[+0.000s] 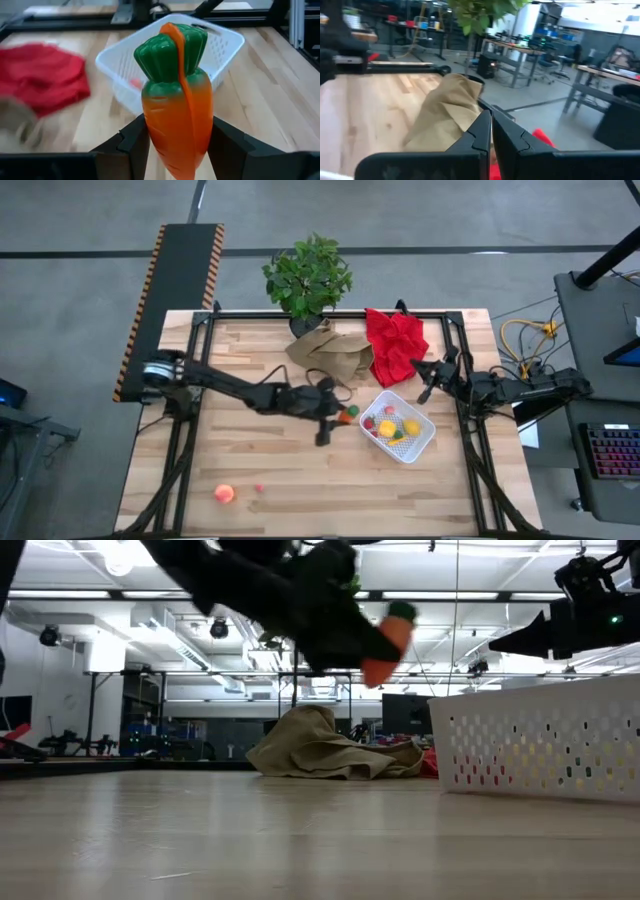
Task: Pick and placing Produce into tupperware
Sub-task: Put the orange carrot into the white bin, then put the small peach into the white bin
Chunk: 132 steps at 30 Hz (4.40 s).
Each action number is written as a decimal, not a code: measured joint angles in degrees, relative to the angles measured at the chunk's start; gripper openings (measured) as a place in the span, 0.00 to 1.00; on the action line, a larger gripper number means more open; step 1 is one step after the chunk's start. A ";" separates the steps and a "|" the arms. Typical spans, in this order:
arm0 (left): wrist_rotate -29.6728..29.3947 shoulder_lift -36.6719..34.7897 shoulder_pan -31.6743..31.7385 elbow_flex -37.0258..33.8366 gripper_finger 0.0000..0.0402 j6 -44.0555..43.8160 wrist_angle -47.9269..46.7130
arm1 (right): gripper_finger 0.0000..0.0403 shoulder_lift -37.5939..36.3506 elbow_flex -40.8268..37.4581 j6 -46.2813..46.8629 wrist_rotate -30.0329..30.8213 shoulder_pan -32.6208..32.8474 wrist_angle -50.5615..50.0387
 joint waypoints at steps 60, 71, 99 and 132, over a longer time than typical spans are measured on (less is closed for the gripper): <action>-1.66 -12.91 -23.84 16.12 0.58 -22.21 -57.67 | 0.02 0.02 -0.02 -1.04 1.39 0.00 -0.64; -2.81 -12.67 -35.20 7.44 0.58 -51.23 -60.39 | 0.02 0.00 -0.02 -0.01 1.39 0.00 -0.62; 0.30 1.67 -37.17 7.31 0.58 -53.58 -61.73 | 0.02 0.00 -0.02 -1.56 1.41 -0.02 -0.13; -6.39 2.21 -33.30 7.43 0.12 -41.37 -61.53 | 0.02 0.00 -0.02 -1.55 1.43 0.00 0.02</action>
